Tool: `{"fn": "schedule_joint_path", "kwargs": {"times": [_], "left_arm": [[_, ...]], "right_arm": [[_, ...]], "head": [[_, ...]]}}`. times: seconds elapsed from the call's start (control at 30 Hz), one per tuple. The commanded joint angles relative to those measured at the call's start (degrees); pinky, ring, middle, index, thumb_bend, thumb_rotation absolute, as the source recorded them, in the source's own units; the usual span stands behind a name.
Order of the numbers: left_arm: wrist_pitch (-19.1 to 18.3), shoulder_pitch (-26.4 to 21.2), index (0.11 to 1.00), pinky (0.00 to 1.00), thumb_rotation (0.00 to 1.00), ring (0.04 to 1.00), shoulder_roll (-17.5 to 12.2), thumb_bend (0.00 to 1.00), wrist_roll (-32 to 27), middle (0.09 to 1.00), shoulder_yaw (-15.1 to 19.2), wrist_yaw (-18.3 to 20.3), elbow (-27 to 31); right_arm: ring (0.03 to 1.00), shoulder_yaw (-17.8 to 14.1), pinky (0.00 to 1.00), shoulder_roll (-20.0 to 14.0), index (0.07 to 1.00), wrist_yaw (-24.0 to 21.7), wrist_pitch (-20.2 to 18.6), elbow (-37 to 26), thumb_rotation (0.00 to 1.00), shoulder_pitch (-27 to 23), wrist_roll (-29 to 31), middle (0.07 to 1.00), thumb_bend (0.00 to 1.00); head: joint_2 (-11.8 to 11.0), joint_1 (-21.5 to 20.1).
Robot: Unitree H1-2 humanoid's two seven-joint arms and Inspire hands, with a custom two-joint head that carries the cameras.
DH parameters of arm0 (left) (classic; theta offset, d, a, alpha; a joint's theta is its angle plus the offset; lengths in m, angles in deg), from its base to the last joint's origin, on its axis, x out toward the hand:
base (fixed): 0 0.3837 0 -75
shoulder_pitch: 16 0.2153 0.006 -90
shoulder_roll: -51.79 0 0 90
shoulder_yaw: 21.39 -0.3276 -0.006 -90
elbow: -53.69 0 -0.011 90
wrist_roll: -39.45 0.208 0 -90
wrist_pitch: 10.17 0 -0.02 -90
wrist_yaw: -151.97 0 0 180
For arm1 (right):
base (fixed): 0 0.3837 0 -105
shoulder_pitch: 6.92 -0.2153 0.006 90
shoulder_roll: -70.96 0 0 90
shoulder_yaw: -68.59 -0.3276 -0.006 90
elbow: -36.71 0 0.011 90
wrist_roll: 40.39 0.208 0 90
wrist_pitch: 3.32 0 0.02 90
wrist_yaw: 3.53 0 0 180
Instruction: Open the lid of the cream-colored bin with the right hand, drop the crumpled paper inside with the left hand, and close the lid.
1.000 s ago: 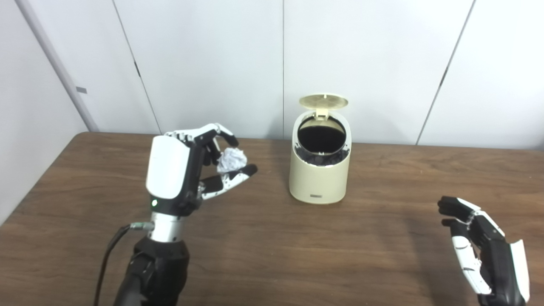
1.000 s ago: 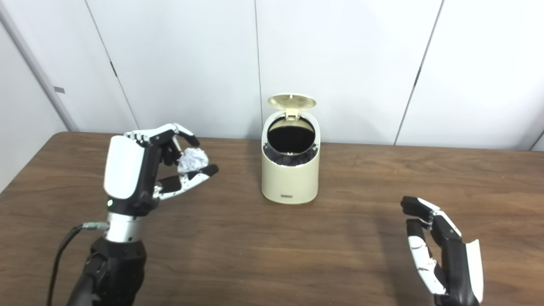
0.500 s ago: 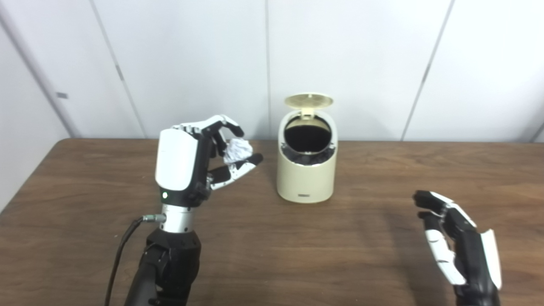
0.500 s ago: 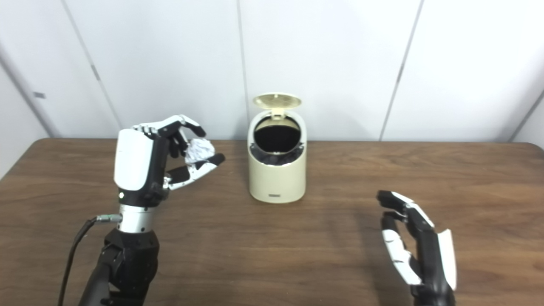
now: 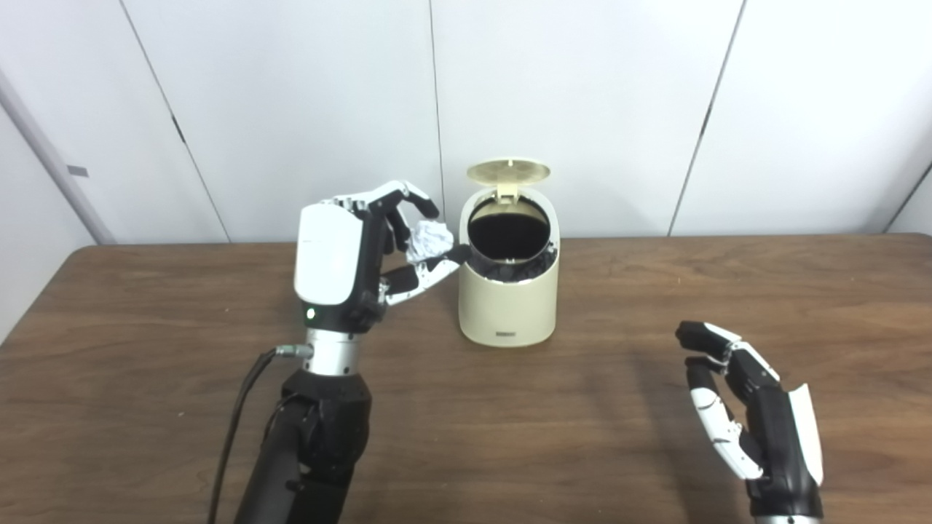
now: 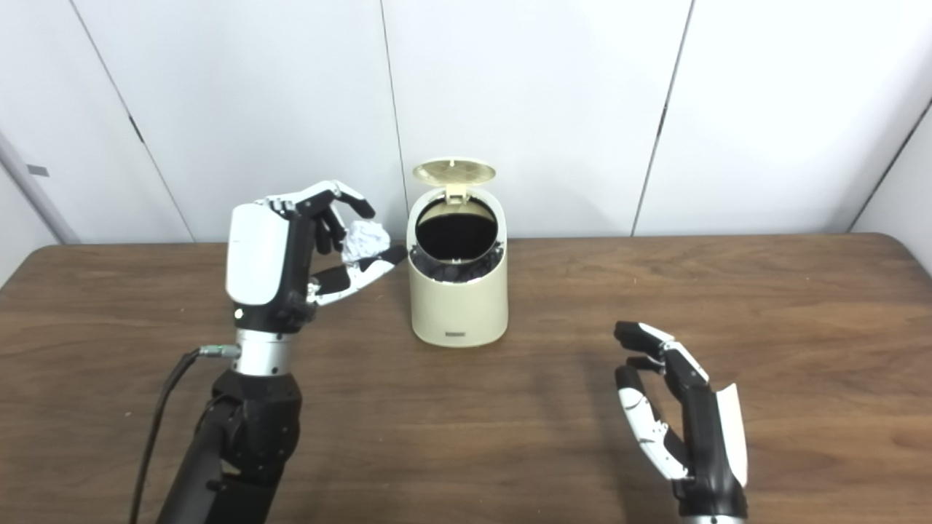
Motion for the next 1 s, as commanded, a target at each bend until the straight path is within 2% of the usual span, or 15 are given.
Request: {"fn": "schedule_joint_path", "kwargs": {"times": [0.0,0.13,0.57,0.83,0.97], "left_arm": [[-0.46,-2.95,0.470,0.10,0.05,0.145,0.67,0.51,-0.33,0.220,-0.39,-0.83,0.04],[-0.95,-4.28,0.470,0.10,0.05,0.146,1.43,0.51,-0.12,0.217,-1.05,-1.35,-2.34],[-2.49,-9.56,0.471,0.10,0.05,0.144,3.39,0.52,-1.58,0.216,-2.55,-2.55,-11.61],[-1.77,-13.04,0.471,0.11,0.05,0.162,3.15,0.52,-1.51,0.233,-4.63,-5.80,-17.77],[-0.94,-14.61,0.471,0.11,0.05,0.156,3.15,0.52,-2.10,0.230,-5.62,-7.03,-20.40]], "right_arm": [[0.728,0.17,0.64,0.99,0.713,1.20,1.02,-2.59,0.69,0.36,-0.83,0.720,0.13],[0.727,0.36,0.64,1.31,0.714,1.15,0.64,-2.70,0.73,0.43,-0.75,0.722,0.13],[0.727,1.06,0.63,1.67,0.711,2.05,1.23,-2.07,0.72,0.36,-1.71,0.717,0.14],[0.729,2.20,0.64,2.26,0.713,2.75,1.14,-2.17,0.76,0.79,-2.67,0.719,0.16],[0.724,2.84,0.62,2.43,0.710,3.40,1.78,-1.84,0.74,0.89,-3.60,0.718,0.14]], "head": [[0.04,-0.02],[-0.06,-0.26],[-0.61,-1.26],[-1.24,-2.73],[-1.45,-3.55]]}}
